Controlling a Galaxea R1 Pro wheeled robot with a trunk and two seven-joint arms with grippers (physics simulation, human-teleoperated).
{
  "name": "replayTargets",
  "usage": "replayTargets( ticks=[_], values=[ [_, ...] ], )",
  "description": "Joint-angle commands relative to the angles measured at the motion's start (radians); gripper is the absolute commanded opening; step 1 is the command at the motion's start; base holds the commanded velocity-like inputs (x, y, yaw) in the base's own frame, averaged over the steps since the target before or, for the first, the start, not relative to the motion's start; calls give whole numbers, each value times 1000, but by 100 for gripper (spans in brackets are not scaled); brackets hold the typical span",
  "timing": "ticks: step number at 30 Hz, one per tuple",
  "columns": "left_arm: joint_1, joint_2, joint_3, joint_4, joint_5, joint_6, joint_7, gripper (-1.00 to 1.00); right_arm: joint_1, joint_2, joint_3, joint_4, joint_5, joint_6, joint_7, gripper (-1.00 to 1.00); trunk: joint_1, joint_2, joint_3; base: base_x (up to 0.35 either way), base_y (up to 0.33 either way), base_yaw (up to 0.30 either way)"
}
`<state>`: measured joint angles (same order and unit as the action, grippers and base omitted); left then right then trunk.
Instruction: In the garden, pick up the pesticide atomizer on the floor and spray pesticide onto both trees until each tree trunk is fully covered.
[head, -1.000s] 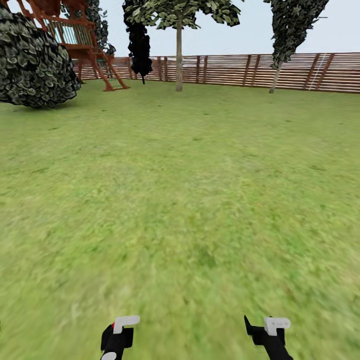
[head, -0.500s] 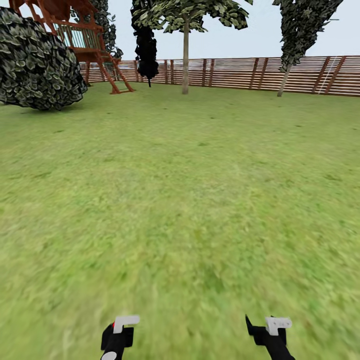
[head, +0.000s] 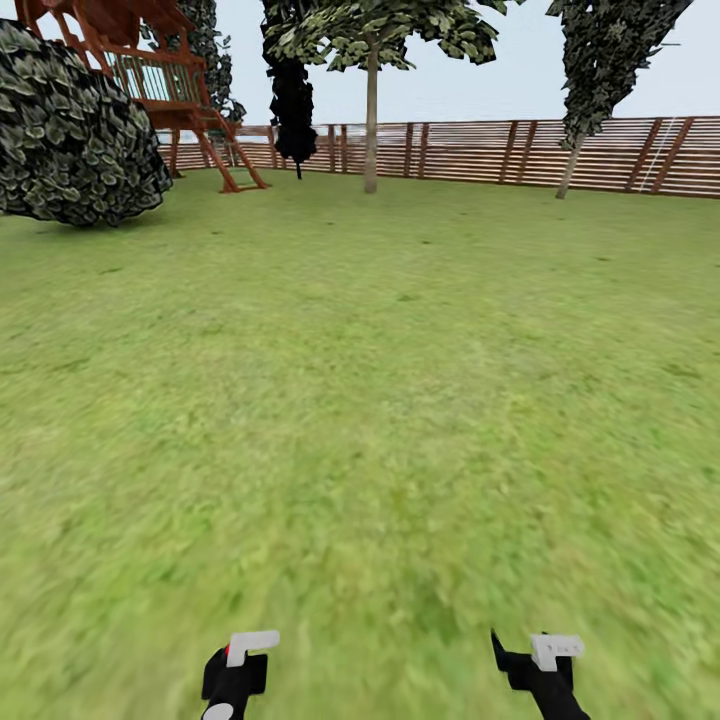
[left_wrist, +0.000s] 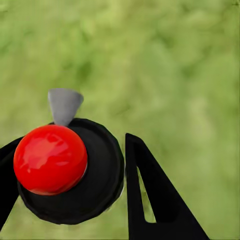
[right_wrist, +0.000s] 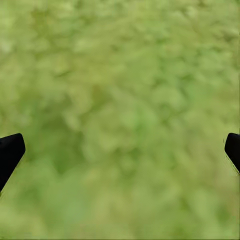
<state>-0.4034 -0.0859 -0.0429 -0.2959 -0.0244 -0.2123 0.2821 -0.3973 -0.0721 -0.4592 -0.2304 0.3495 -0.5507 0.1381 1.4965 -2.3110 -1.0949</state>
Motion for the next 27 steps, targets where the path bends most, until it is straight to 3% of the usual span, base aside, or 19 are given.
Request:
replayTargets(
  ticks=[1, 10, 27],
  values=[
    [0, 0, 0, 0, 0, 0, 0, -100, 0, 0, 0, 0, 0, 0, 0, 100, 0, 0, 2, 339, 0, 0],
    [0, 0, 0, 1, 0, 0, 0, -100, 0, 0, 0, -1, 0, 0, 0, 100, 0, 0, 14, 339, 0, 0],
    [0, 0, 0, 3, 0, 0, 0, -100, 0, 1, 1, 0, 0, 0, 0, 100, 0, 0, 15, 339, 0, 0]
  ],
)
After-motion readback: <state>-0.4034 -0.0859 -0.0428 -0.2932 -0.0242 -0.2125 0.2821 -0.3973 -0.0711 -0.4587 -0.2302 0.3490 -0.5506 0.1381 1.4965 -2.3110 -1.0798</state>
